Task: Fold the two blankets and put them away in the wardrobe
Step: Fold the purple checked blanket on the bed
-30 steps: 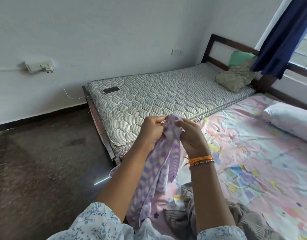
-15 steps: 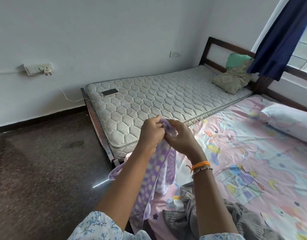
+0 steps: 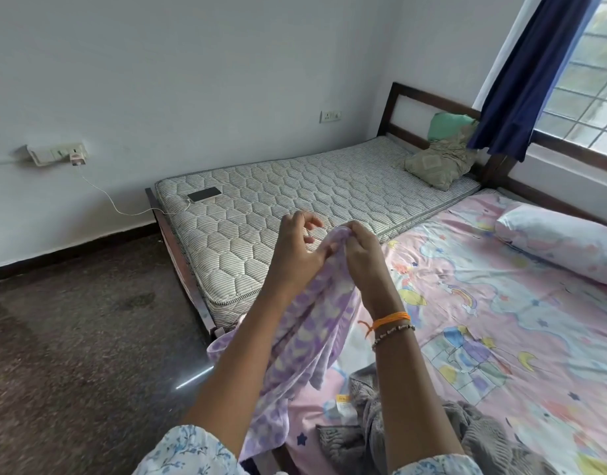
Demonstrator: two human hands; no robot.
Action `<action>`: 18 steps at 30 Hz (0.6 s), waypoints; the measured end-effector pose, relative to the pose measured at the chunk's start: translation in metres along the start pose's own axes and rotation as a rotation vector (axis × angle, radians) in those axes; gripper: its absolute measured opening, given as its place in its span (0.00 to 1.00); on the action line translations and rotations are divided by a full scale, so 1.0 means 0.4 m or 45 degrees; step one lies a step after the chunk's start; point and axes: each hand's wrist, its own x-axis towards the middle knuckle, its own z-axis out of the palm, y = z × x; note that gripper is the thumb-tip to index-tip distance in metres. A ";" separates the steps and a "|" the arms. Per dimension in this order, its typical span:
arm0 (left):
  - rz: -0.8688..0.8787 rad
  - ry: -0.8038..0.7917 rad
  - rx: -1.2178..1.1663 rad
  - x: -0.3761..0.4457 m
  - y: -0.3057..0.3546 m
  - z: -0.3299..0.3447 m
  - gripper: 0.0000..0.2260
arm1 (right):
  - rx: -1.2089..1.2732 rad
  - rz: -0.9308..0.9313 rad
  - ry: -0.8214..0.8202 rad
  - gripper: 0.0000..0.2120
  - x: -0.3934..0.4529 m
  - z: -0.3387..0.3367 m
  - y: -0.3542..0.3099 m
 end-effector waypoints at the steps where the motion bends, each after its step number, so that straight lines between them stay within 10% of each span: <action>1: -0.069 -0.093 -0.050 0.001 -0.008 -0.002 0.14 | 0.117 0.019 0.010 0.08 0.000 -0.006 -0.015; 18: 0.283 0.213 0.114 -0.018 0.005 0.004 0.07 | -0.155 -0.279 -0.225 0.20 -0.018 -0.088 0.027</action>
